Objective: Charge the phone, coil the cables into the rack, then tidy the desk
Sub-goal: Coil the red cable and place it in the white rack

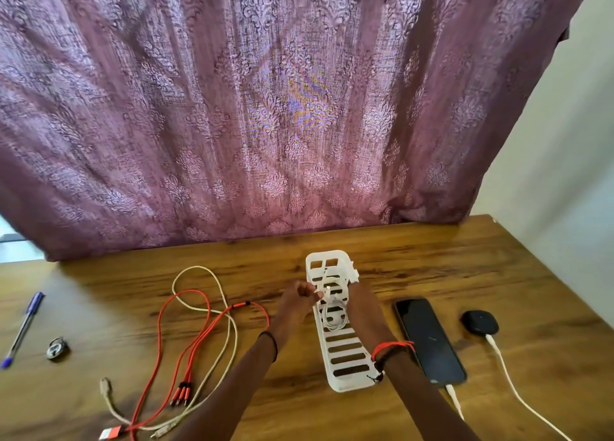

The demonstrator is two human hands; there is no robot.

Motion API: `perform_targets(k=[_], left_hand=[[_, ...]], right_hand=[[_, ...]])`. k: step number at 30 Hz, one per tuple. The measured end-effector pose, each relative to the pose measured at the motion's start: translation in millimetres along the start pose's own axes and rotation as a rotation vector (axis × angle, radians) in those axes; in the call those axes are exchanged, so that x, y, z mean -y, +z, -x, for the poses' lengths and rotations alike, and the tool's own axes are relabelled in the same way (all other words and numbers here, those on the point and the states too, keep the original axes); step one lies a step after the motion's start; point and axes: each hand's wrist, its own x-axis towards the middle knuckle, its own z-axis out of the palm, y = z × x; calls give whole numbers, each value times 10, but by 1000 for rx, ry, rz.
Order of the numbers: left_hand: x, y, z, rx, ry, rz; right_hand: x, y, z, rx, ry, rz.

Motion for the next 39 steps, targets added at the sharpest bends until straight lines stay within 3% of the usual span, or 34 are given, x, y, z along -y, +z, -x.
perform_targets(k=[4, 7, 15, 20, 23, 26, 30, 39], left_hand=[[-4, 3, -13, 1, -18, 9], [-20, 8, 4, 3, -27, 28], [68, -434, 116, -57, 60, -113], [420, -1100, 274, -353, 251, -464], [643, -1444, 438, -529, 244, -669], [780, -1661, 528, -497, 142, -727], [975, -1757, 561, -450, 150, -700], [809, -1786, 515, -429, 291, -562]], right_hand=[[80, -192, -120, 17, 86, -43], [136, -209, -215, -3, 47, -22], [557, -5, -97, -225, -329, -114], [944, 331, 59, -55, -482, -113], [1130, 597, 141, 38, -524, -109], [1259, 812, 176, 102, -559, -80], [1347, 959, 142, 156, -583, 16], [1418, 1132, -155, 212, -549, 245]])
